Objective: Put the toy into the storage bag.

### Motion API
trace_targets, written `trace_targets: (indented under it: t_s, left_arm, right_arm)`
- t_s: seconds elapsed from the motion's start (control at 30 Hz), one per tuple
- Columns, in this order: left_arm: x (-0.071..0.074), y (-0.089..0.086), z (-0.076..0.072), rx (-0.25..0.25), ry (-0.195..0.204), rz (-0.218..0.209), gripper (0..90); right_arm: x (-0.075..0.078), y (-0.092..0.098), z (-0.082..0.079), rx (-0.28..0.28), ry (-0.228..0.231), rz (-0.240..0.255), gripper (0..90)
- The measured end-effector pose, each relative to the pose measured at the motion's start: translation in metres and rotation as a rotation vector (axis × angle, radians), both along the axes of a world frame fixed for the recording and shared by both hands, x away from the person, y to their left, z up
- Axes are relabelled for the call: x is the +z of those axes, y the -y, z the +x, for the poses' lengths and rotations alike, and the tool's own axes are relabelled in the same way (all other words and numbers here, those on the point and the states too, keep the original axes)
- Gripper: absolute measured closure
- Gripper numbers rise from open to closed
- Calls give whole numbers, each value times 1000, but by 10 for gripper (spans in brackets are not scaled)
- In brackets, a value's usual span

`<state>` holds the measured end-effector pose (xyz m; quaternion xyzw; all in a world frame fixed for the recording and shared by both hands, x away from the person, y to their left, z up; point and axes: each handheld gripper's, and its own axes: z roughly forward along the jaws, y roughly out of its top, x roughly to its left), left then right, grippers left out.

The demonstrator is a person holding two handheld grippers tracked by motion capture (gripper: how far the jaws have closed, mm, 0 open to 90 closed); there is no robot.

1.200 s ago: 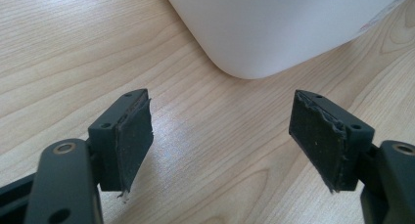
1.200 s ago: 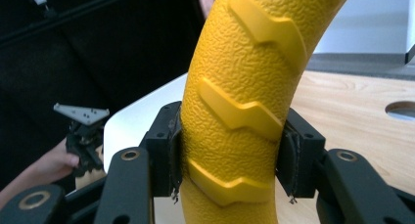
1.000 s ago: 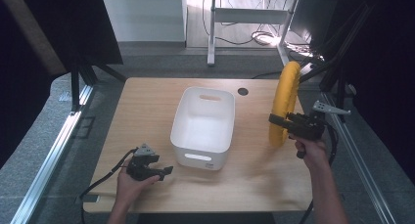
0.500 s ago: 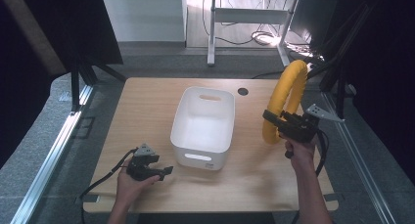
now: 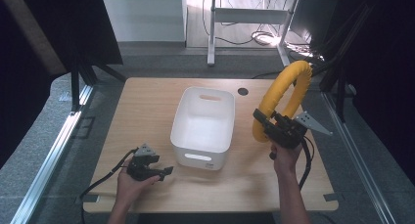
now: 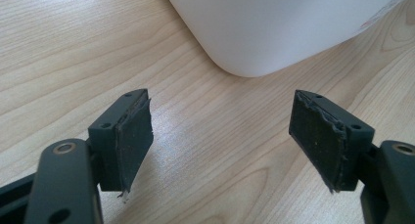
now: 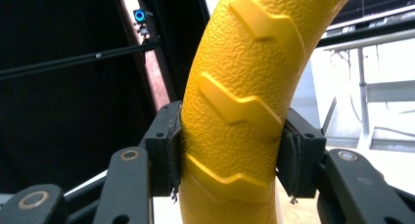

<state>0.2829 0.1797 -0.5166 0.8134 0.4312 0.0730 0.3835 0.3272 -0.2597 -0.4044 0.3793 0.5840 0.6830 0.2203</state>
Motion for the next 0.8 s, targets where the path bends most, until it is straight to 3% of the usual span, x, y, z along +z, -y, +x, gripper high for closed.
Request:
trace_targets:
  t_s: [0.3, 0.8]
  left_arm:
    - [0, -1, 0, 2, -1, -1, 244]
    - [1, -2, 0, 3, -1, 0, 244]
  right_arm:
    - [7, -14, -9, -22, 80, 6, 501]
    - [23, -32, -12, -13, 131, 4, 500]
